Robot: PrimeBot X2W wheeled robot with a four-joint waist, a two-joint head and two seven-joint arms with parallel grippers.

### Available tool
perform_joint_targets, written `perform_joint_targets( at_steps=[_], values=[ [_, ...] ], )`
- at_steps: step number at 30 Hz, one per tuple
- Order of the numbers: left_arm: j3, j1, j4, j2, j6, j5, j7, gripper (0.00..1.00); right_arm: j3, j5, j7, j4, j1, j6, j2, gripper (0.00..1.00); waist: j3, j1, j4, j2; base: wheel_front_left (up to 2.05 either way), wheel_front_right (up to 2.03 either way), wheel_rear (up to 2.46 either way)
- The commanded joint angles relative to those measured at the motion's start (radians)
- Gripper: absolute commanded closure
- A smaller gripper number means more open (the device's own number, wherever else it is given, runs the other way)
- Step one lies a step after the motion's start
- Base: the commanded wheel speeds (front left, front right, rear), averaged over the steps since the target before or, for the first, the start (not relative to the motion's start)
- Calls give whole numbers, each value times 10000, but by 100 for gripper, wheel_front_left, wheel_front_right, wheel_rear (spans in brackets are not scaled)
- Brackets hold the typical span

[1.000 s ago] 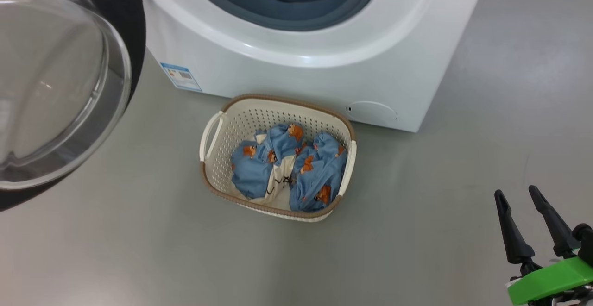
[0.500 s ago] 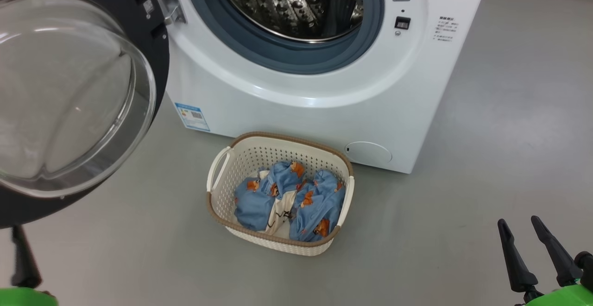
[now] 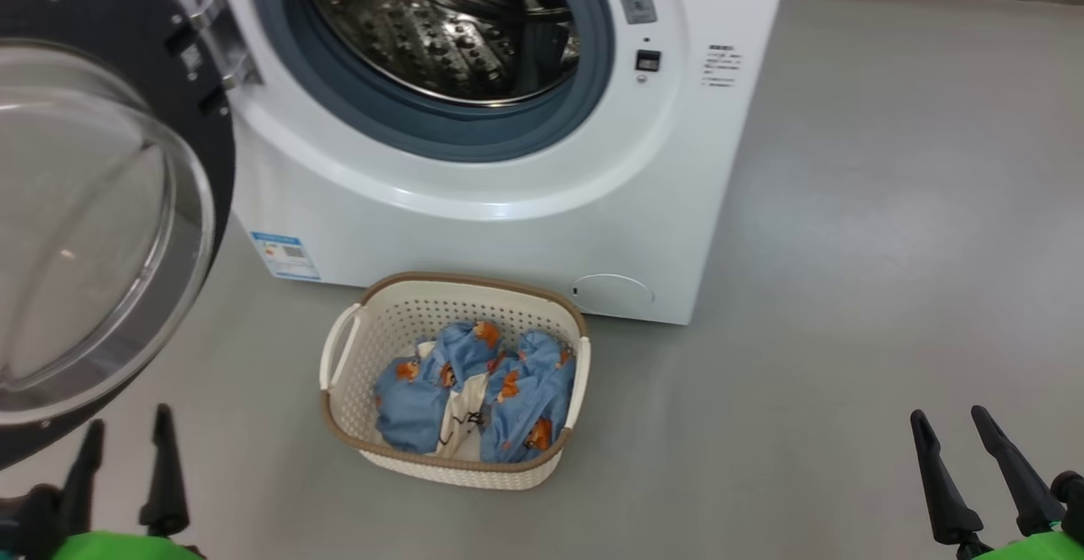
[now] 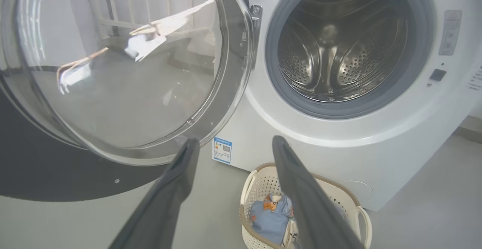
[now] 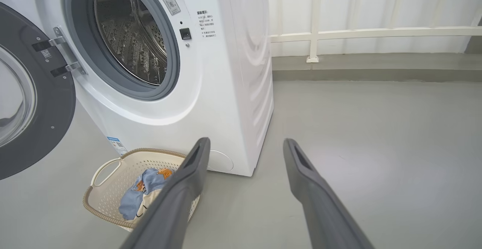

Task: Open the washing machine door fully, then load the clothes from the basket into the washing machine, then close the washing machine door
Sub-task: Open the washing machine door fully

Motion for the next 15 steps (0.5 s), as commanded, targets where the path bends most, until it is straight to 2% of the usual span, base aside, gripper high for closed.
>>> perform_joint_targets(
  at_steps=[1, 8, 15],
  values=[
    [222, -133, -292, 366, -15, -52, -51, 0, 131, 110, -120, -275, -39, 29, -197, 0, 19, 0, -291, 0, 0, 0, 0],
    [-572, -171, -452, 613, -15, -355, -51, 0, 24, 89, -120, -338, -117, 29, -105, 0, 136, 0, -954, 0, 0, 0, 0],
    [-940, -207, -689, 745, -15, -539, -51, 0, -23, 55, -120, -394, -164, 29, -26, 0, 305, 0, -1537, 0, 0, 0, 0]
  ],
)
